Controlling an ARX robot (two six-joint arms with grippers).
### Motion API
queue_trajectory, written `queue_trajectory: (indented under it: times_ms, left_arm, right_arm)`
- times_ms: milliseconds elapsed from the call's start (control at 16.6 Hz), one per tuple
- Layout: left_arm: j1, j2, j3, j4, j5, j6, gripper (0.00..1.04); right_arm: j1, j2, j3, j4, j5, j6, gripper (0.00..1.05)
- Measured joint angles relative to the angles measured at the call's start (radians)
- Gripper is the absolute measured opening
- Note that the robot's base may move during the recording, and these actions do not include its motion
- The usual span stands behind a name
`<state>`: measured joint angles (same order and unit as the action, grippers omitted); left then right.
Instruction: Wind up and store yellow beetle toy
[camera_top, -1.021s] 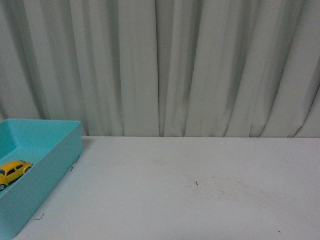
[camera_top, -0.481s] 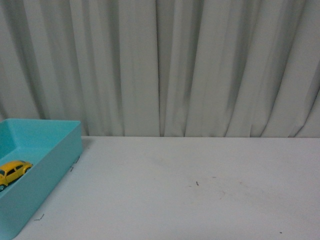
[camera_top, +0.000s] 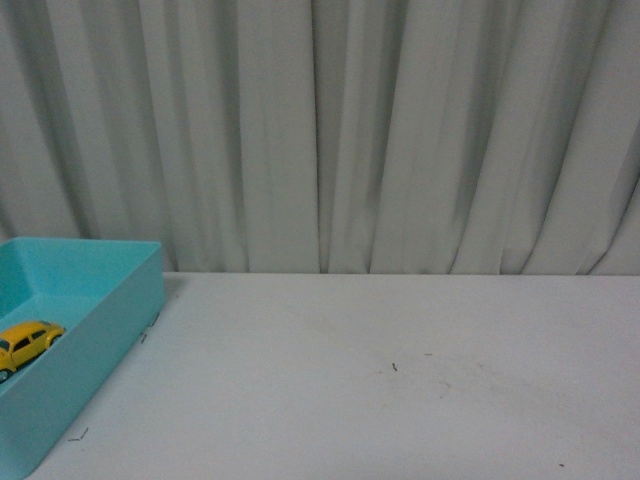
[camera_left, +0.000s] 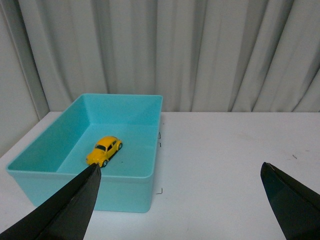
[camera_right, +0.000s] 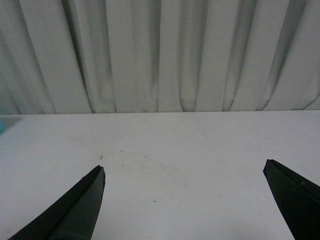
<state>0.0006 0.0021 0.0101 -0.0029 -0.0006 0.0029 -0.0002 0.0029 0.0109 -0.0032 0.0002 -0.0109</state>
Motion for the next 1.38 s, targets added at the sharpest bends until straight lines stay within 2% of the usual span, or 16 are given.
queue_trajectory:
  times_ms: [1382]
  left_arm:
    - [0.000,0.000,0.000,0.000,0.000,-0.002,0.98]
  right_arm:
    - [0.000,0.000,0.000,-0.001,0.001,0.001,0.98]
